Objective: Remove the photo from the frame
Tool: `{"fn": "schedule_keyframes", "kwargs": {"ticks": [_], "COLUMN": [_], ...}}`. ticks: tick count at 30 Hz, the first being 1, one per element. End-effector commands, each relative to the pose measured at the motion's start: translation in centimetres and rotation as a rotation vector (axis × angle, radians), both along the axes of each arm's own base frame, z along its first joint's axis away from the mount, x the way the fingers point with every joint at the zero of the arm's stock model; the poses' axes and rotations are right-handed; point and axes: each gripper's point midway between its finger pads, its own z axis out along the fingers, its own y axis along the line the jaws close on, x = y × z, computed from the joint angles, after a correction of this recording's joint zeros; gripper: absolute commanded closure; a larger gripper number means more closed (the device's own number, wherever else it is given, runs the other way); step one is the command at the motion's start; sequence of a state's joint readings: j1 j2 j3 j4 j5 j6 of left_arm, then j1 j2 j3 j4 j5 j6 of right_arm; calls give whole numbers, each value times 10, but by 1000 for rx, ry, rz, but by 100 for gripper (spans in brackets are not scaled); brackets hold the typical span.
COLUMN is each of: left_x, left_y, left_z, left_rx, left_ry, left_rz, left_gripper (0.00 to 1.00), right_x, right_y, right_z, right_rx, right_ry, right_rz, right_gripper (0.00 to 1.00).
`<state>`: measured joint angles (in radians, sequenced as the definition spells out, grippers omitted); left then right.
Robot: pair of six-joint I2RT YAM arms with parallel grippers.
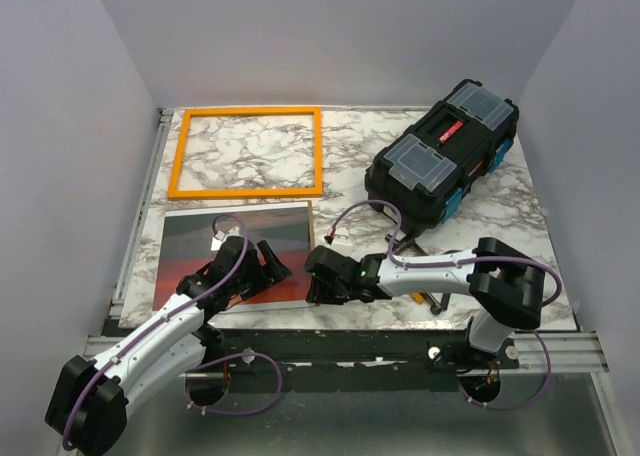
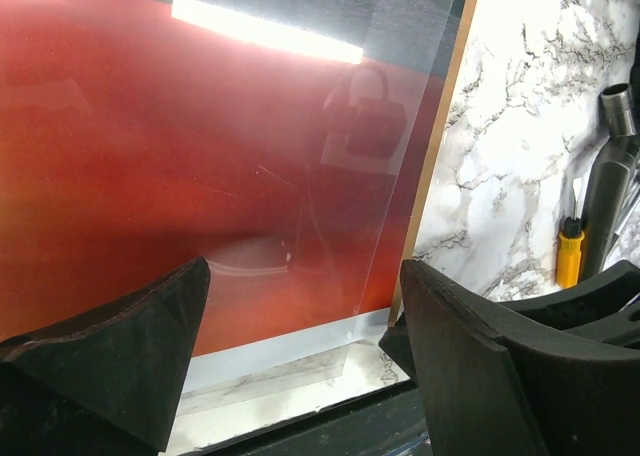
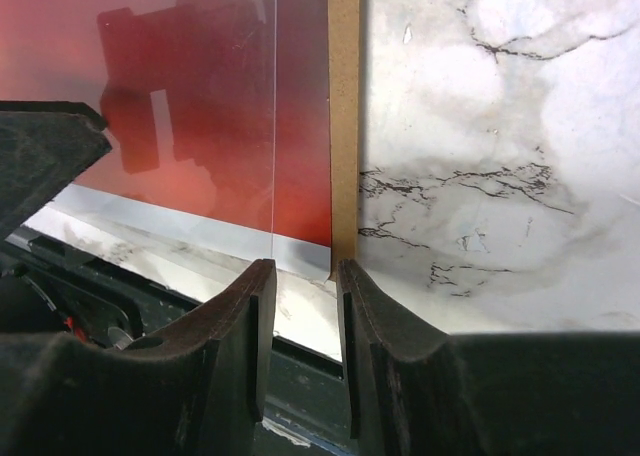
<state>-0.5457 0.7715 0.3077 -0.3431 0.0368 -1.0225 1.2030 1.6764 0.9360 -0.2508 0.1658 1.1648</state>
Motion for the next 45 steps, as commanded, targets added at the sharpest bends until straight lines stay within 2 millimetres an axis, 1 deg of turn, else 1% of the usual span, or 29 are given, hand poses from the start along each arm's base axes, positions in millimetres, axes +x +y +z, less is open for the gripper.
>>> {"fn": "schedule_keyframes", "kwargs": {"ticks": [1, 4, 9, 14, 20, 22, 23, 24, 25, 26, 27, 32, 33, 34, 37, 41, 45], "left_x": [-14, -16, -18, -23, -22, -22, -23, -23, -23, -23, -23, -24, -24, -24, -23, -23, -23], "left_y": [18, 19, 23, 26, 24, 24, 23, 23, 24, 23, 24, 24, 24, 23, 23, 23, 23], "left_z": [-26, -27, -33, -39, -39, -39, -39, -39, -39, -39, -39, -38, -38, -37, -36, -34, -35], "left_rx": [73, 73, 81, 83, 82, 80, 80, 82, 85, 83, 83, 78, 76, 74, 75, 78, 76], "left_ry": [66, 66, 93, 139, 142, 142, 141, 142, 141, 139, 138, 131, 129, 126, 121, 118, 116], "left_rz": [40, 44, 81, 118, 117, 113, 110, 108, 105, 103, 105, 104, 103, 102, 100, 97, 96], "left_gripper": [19, 19, 19, 19, 19, 19, 19, 19, 19, 19, 19, 19, 19, 19, 19, 19, 19], "right_x": [2, 2, 3, 0, 0, -2, -2, -4, -4, -6, -5, -5, -7, -5, -9, -6, 1], "right_y": [-1, -1, -7, -1, 5, 9, 14, 16, 22, 23, 31, 34, 33, 35, 39, 40, 35], "right_z": [-9, -14, -23, -32, -25, -19, -12, -10, -1, 1, 12, 36, 38, 41, 45, 50, 43], "right_rx": [-21, -30, -80, -120, -82, -36, 14, 54, 121, 162, 233, 471, 507, 543, 610, 697, 680], "right_ry": [-3, -4, 1, 8, 7, 15, 12, 12, 5, 2, -11, 1, 18, 25, 58, 75, 75], "right_rz": [-66, -69, -91, -70, -77, -82, -78, -72, -63, -54, -32, -36, -39, -38, -6, -7, -33], "right_gripper": [63, 63, 63, 62, 62, 62, 61, 61, 60, 58, 57, 51, 49, 49, 48, 48, 48]}}
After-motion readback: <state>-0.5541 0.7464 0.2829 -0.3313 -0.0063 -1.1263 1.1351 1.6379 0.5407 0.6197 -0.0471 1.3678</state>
